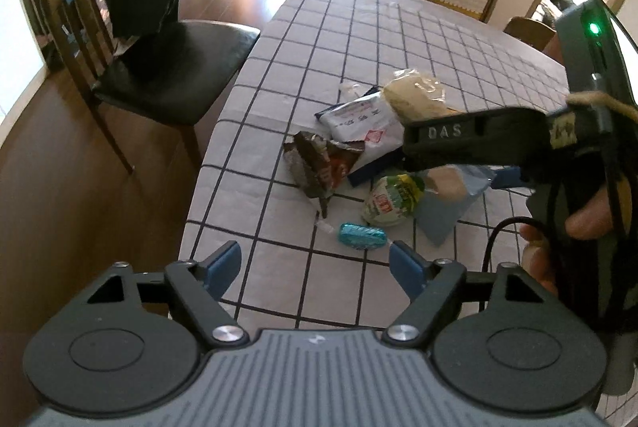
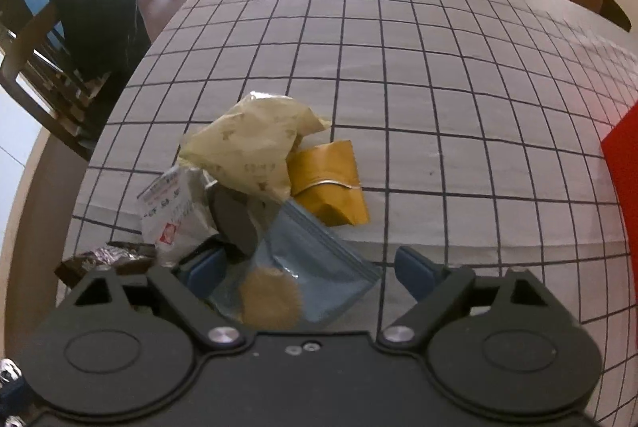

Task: Organize snacks
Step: 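Grasp the blue cookie pouch with the right tool while the left tool grasps the teal candy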

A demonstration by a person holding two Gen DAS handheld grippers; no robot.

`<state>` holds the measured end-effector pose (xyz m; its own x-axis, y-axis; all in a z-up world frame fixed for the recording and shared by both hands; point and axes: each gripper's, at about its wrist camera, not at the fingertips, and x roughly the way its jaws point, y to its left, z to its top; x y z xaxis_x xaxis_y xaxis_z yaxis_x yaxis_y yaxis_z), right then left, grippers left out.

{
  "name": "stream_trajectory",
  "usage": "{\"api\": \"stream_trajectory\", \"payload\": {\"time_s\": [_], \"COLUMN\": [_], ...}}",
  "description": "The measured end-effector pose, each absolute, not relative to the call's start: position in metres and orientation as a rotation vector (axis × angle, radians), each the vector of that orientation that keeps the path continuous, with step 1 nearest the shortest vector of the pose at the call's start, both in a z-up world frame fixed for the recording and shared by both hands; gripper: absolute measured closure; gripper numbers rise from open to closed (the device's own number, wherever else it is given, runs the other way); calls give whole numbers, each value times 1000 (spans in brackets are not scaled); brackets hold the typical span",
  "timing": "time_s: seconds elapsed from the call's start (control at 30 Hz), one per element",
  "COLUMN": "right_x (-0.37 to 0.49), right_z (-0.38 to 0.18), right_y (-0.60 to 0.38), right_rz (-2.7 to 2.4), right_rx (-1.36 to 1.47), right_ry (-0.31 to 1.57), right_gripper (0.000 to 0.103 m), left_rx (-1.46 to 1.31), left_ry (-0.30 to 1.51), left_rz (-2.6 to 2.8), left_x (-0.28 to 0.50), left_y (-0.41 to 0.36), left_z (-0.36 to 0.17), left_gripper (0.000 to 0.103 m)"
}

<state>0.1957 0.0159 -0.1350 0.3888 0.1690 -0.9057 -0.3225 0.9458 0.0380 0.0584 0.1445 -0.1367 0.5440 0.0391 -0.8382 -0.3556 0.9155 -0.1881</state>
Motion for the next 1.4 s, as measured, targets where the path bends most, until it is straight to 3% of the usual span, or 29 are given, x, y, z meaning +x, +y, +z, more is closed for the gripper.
{"api": "stream_trajectory", "payload": {"time_s": [0.43,0.7,1.1,1.4], "right_x": [179,170,144,157], "right_z": [-139,-129,-105,-115], "right_y": [-5,-38,-77,-65], "right_rz": [344,409,594,382], "right_rx": [-252,-254,-373,-263], "right_ry": [1111,1125,1070,1199], "right_gripper": [20,25,25,19], "left_rx": [-379,-468,-658,-738], "left_ry": [1001,1056,1103,1148], "left_rz": [229,243,316,455], "left_x": [69,86,107,121], "left_y": [140,145,151,150], "left_z": [-142,-151,-156,-155], "left_gripper": [33,50,68,69]}}
